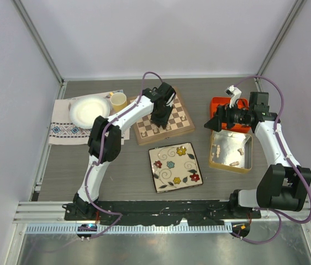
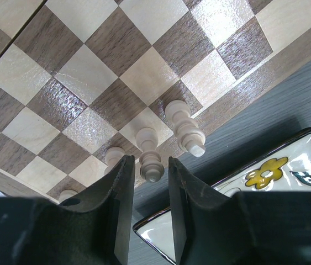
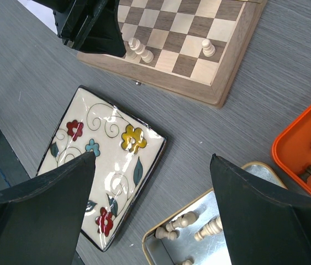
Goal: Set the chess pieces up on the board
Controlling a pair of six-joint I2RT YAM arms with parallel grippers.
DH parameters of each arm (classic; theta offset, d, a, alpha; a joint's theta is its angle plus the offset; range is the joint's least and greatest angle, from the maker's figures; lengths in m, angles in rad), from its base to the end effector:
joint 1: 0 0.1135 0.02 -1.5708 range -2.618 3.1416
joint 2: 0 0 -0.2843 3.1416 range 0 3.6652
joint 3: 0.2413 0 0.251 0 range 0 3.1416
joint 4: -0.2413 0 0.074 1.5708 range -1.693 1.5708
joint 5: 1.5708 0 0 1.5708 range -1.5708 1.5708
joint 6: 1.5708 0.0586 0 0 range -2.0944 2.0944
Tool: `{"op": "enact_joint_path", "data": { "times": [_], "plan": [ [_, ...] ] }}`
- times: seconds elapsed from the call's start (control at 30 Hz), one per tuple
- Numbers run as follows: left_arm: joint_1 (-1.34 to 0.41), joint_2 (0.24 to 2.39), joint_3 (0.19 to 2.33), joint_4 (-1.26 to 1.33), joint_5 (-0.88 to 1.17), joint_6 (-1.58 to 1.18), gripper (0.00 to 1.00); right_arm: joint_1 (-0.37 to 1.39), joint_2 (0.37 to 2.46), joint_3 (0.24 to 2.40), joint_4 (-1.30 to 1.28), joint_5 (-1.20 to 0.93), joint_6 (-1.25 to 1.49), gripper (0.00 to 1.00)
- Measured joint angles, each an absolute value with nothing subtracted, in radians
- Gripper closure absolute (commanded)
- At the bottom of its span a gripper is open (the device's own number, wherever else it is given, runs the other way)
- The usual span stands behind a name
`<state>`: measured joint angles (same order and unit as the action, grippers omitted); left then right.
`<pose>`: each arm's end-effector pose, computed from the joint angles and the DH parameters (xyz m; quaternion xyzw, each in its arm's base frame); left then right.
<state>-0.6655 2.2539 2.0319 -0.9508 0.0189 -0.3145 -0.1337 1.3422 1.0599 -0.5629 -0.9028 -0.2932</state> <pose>0.3940 -0.3107 0.2166 0.1730 0.9648 -0.1012 0.1701 0.2832 0.0083 0.2976 -0.2213 0.8263 0.3309 0.3985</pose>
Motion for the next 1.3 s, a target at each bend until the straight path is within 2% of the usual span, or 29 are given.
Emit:
{"op": "enact_joint_path", "data": {
  "times": [0.37, 0.6, 0.77, 0.83, 0.87, 0.9, 1.0, 1.03, 1.07, 1.1, 1.17, 1.3],
  "plan": [
    [-0.665, 2.245, 2.032, -0.952, 0.019, -0.316, 0.58, -0.134, 1.343, 1.06, -0.563, -0.903, -0.294, 0.1],
    [-0.665, 2.181, 2.032, -0.952, -0.008, -0.316, 0.41, -0.134, 1.343, 1.06, -0.568, -0.903, -0.312, 0.1],
    [-0.665, 2.054, 1.995, -0.91, -0.035, -0.306, 0.3, -0.134, 1.343, 1.06, -0.583, -0.899, -0.35, 0.1],
    [-0.665, 1.96, 1.933, -0.874, -0.056, -0.295, 0.2, -0.133, 1.341, 1.06, -0.587, -0.874, -0.373, 0.1],
    [-0.665, 1.918, 1.903, -0.857, -0.065, -0.282, 0.08, -0.133, 1.34, 1.06, -0.589, -0.86, -0.381, 0.1],
    [-0.665, 1.847, 1.837, -0.813, -0.083, -0.27, 0.01, -0.133, 1.337, 1.06, -0.591, -0.829, -0.393, 0.1],
    [-0.664, 1.653, 1.641, -0.715, -0.129, -0.224, 0.0, -0.133, 1.316, 1.06, -0.597, -0.744, -0.41, 0.1],
    [-0.662, 1.586, 1.573, -0.685, -0.143, -0.216, 0.0, -0.133, 1.304, 1.06, -0.598, -0.716, -0.403, 0.13],
    [-0.658, 1.526, 1.509, -0.652, -0.155, -0.205, 0.0, -0.133, 1.295, 1.06, -0.6, -0.695, -0.397, 0.21],
    [-0.649, 1.466, 1.444, -0.617, -0.163, -0.202, 0.0, -0.133, 1.291, 1.065, -0.614, -0.688, -0.403, 0.26],
    [-0.627, 1.377, 1.343, -0.581, -0.165, -0.201, 0.01, -0.133, 1.3, 1.088, -0.68, -0.7, -0.443, 0.31],
    [-0.579, 1.225, 1.146, -0.55, -0.172, -0.193, 0.0, -0.133, 1.309, 1.067, -0.747, -0.741, -0.595, 0.3]
  ]
}}
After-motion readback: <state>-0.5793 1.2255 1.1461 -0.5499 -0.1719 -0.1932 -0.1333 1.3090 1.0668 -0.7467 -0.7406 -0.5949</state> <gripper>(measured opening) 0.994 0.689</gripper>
